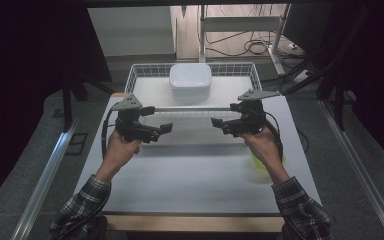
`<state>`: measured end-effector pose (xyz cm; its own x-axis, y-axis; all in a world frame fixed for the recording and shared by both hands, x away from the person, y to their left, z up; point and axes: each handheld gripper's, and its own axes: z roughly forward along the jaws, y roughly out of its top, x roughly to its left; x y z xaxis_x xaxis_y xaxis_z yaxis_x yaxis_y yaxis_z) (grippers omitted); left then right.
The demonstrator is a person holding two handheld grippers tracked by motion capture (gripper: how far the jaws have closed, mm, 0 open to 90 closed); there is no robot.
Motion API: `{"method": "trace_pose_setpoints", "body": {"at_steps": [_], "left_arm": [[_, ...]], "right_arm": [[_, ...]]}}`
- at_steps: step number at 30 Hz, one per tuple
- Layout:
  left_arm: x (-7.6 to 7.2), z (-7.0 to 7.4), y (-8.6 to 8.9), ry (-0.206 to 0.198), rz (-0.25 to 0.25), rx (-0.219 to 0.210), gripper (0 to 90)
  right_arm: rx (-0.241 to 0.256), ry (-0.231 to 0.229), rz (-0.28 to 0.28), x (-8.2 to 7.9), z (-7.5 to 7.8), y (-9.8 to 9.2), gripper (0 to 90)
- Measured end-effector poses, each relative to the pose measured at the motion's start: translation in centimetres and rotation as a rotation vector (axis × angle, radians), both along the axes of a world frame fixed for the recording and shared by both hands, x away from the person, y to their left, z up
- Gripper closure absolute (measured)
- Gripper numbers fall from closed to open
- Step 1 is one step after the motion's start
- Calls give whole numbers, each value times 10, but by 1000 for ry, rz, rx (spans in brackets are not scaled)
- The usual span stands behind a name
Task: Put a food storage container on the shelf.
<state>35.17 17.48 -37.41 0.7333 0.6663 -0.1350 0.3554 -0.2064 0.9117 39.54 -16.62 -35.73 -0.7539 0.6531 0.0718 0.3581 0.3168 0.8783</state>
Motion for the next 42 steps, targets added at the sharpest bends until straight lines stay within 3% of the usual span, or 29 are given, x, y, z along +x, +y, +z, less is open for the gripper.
{"method": "trace_pose_setpoints", "body": {"at_steps": [8,18,23,28,36,42], "left_arm": [[-19,-20,-1,-12,-15,7,49],[-35,-43,-1,-12,-17,17,50],[-40,-52,-5,-9,-16,40,49],[-47,-63,-4,-4,-2,56,49],[-57,-85,-2,7,21,75,49],[-65,-105,0,24,38,85,47]], "right_arm": [[-13,-15,5,-11,-16,-5,81],[6,16,-3,-24,-39,-20,62],[-31,15,-20,-29,-47,-25,66],[-51,-2,-21,-38,-55,-30,70],[-45,24,-24,-48,-70,-36,82],[-68,45,-7,-58,-86,-33,81]]}}
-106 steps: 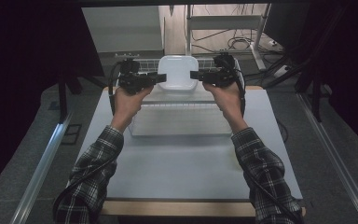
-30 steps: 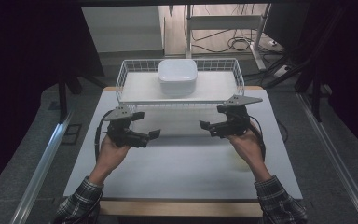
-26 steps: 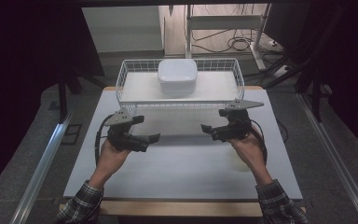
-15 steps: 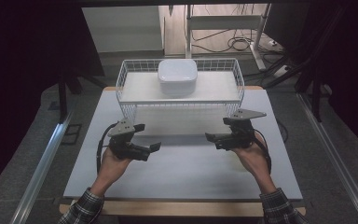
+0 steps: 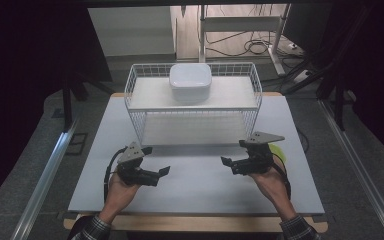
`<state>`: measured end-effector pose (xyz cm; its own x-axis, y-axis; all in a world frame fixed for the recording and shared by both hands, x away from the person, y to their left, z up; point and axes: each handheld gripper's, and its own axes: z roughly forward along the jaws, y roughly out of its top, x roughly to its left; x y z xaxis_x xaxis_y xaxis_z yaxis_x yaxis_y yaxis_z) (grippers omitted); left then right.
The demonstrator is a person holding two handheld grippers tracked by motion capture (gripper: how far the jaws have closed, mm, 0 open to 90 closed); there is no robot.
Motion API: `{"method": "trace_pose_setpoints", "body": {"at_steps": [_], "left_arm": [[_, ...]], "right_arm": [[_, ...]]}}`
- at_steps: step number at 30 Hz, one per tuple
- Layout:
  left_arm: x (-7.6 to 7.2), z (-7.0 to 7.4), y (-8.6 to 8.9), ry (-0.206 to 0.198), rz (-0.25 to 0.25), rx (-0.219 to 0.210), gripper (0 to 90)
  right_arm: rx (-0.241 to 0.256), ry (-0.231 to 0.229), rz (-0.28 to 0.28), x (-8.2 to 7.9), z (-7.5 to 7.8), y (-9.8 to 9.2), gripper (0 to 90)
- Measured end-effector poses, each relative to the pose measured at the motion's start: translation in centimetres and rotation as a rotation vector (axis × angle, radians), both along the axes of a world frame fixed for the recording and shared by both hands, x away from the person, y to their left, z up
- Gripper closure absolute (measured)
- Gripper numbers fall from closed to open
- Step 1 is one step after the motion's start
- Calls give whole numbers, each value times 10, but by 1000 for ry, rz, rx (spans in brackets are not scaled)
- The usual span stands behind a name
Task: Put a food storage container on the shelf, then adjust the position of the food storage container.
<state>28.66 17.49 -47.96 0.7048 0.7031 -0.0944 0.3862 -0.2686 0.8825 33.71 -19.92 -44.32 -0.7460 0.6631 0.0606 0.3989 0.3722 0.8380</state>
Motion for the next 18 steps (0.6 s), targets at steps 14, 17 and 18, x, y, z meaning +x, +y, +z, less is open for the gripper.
{"method": "trace_pose_setpoints", "body": {"at_steps": [14,17,18], "left_arm": [[-12,-13,9,5,30,51,41],[-12,-15,8,6,30,56,41],[-12,-15,9,7,31,57,41]], "right_arm": [[-41,43,-20,-12,-27,-5,57],[-55,62,-43,-8,-28,-11,27],[-52,75,-55,-6,-28,-14,27]]}}
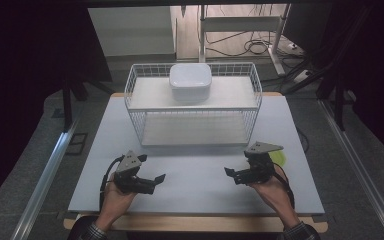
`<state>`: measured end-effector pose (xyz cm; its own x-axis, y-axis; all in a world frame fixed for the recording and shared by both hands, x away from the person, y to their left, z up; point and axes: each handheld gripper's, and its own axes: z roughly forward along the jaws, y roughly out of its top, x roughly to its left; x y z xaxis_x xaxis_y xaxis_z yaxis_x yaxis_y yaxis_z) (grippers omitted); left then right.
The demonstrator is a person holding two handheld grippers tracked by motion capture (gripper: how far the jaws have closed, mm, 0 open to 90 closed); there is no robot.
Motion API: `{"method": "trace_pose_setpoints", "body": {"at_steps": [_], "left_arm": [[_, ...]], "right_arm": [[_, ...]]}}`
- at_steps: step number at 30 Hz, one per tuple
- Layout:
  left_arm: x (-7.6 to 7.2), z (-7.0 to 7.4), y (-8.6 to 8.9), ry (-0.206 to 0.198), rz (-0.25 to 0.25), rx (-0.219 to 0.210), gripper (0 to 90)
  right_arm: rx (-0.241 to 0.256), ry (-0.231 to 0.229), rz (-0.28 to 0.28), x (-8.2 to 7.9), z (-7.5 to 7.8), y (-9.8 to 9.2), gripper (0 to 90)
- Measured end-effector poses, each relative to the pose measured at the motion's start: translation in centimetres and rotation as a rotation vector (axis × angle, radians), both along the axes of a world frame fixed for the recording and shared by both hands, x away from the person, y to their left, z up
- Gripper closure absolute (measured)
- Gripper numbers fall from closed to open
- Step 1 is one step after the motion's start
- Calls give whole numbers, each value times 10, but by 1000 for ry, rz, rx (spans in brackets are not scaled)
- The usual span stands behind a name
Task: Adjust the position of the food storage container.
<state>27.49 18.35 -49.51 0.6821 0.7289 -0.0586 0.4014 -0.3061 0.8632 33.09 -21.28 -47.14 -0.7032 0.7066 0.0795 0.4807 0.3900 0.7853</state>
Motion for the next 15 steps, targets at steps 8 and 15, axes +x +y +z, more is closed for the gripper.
{"method": "trace_pose_setpoints", "body": {"at_steps": [8,15], "left_arm": [[1,-3,0,11,0,7,44],[2,-4,0,17,3,5,46]], "right_arm": [[-11,33,-94,5,6,-22,325],[-56,11,-169,7,14,-48,680]]}}
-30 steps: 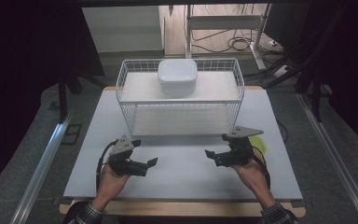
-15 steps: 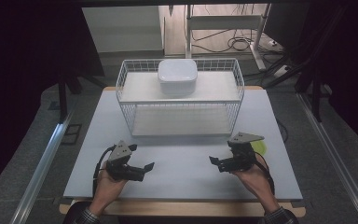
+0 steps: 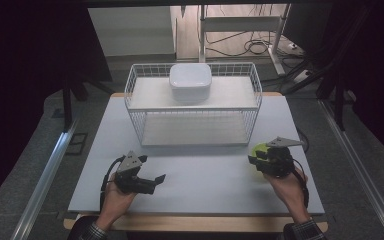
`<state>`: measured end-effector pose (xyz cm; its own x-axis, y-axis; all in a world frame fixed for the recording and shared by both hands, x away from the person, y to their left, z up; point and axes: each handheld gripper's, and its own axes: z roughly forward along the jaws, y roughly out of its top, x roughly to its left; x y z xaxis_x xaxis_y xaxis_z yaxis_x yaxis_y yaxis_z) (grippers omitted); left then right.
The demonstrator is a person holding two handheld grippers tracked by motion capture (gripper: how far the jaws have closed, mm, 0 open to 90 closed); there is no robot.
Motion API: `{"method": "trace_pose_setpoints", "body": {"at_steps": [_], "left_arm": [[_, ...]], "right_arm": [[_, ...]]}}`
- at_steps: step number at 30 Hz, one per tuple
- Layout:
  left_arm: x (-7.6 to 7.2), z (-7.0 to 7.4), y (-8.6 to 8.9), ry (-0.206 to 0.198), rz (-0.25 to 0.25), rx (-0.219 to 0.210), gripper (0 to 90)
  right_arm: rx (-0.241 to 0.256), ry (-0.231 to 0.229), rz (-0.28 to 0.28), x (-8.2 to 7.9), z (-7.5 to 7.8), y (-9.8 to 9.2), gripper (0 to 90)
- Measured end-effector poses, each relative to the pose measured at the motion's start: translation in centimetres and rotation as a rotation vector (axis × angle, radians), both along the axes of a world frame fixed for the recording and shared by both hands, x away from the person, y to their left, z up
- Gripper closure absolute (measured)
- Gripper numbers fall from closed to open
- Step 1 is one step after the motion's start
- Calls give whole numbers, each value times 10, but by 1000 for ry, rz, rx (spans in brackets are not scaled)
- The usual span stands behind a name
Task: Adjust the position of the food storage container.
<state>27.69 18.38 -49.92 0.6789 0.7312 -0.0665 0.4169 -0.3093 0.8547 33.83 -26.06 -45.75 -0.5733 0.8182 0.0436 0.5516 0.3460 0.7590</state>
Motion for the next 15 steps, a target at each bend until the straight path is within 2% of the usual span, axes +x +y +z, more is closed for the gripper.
{"method": "trace_pose_setpoints", "body": {"at_steps": [5,15], "left_arm": [[0,-1,0,3,1,3,47],[1,-2,0,11,3,2,49]], "right_arm": [[-27,-25,-63,2,3,-20,879],[-42,-47,-214,6,3,-61,894]]}}
